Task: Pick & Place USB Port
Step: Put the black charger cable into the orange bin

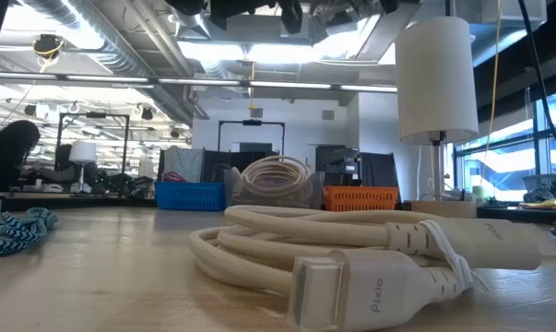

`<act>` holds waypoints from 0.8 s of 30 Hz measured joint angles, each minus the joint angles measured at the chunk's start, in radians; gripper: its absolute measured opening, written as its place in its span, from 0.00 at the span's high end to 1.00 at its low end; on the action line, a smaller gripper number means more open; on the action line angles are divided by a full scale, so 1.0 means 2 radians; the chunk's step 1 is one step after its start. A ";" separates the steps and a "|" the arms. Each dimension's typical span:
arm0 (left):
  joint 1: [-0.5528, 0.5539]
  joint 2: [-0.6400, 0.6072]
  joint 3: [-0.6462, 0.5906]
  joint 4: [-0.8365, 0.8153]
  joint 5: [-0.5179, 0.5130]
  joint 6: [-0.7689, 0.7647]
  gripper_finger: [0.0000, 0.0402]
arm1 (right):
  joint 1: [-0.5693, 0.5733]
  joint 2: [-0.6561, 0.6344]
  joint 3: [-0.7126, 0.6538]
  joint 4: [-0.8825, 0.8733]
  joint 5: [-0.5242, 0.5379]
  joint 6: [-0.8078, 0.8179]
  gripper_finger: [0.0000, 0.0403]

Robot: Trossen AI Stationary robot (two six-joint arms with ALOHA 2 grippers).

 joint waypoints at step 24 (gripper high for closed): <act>0.067 -0.004 0.000 -0.158 0.024 0.020 0.60 | -0.009 -0.061 0.001 -0.204 0.172 0.068 0.96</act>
